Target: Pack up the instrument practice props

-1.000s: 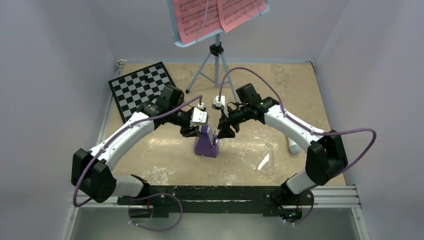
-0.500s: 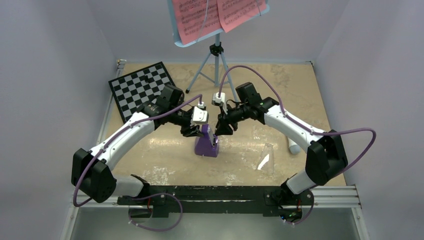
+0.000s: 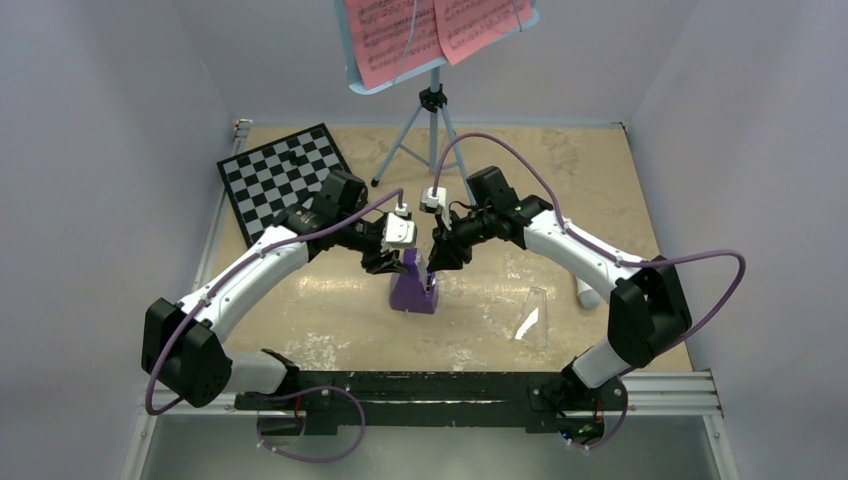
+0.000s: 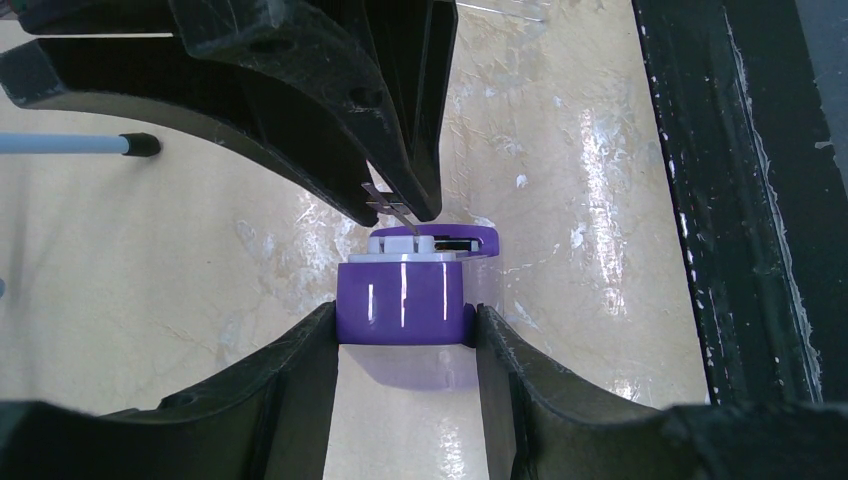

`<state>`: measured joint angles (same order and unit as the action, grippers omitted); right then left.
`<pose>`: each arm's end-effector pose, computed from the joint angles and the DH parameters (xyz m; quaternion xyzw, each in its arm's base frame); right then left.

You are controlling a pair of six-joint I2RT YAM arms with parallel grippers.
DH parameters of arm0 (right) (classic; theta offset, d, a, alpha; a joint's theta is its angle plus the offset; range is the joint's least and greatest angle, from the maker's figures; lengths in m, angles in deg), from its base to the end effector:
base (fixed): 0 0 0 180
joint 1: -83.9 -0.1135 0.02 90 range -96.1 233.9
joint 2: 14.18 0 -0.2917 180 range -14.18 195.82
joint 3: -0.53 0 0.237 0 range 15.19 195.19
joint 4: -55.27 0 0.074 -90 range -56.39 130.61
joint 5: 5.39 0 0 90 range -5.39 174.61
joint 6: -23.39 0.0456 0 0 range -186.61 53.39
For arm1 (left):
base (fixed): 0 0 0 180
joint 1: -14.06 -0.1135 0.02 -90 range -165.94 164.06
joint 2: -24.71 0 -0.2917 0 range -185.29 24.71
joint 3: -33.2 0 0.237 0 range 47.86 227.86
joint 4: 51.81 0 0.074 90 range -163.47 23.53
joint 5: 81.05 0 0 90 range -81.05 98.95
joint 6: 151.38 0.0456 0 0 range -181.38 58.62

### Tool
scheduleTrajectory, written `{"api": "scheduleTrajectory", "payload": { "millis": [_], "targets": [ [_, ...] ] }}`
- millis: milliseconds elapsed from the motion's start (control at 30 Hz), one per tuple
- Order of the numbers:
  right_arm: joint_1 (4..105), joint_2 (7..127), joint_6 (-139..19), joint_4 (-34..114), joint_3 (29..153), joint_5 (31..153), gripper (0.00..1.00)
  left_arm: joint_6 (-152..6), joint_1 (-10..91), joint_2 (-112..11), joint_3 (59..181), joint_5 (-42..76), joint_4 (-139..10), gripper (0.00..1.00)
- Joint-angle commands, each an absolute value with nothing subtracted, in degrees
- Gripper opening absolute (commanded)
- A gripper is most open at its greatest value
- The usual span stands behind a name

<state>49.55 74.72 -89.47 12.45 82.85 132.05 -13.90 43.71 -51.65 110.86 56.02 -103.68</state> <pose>0.2436 0.2072 0.2984 -0.5336 0.6870 0.4072 0.2783 0.2050 -0.1551 0.3212 0.6434 0.5909 -0.3234 0.3638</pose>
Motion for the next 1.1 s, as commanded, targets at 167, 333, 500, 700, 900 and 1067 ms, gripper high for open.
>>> {"api": "scheduleTrajectory", "payload": {
  "millis": [167,333,500,700,900,1067],
  "targets": [
    [49.0,75.0,-88.7,14.1,84.1,131.5,0.28,-12.1,43.4,-51.0,109.6,51.9,-101.7,0.00],
    [49.0,74.7,-89.3,13.6,83.9,130.3,0.46,-11.6,43.4,-51.0,109.8,51.8,-101.8,0.00],
    [48.9,74.3,-89.5,13.1,83.7,129.7,0.39,-11.5,43.4,-51.3,109.9,51.8,-101.6,0.00],
    [49.0,74.4,-89.9,12.9,83.7,129.3,0.21,-11.6,43.4,-51.3,110.0,51.7,-101.2,0.00],
    [48.8,74.5,-90.1,12.9,83.9,129.7,0.13,-11.5,43.4,-51.3,109.9,51.7,-101.4,0.00],
    [48.7,75.5,-89.8,13.1,85.4,131.6,0.09,-11.5,43.4,-51.5,109.9,52.0,-101.2,0.00]
  ]
}}
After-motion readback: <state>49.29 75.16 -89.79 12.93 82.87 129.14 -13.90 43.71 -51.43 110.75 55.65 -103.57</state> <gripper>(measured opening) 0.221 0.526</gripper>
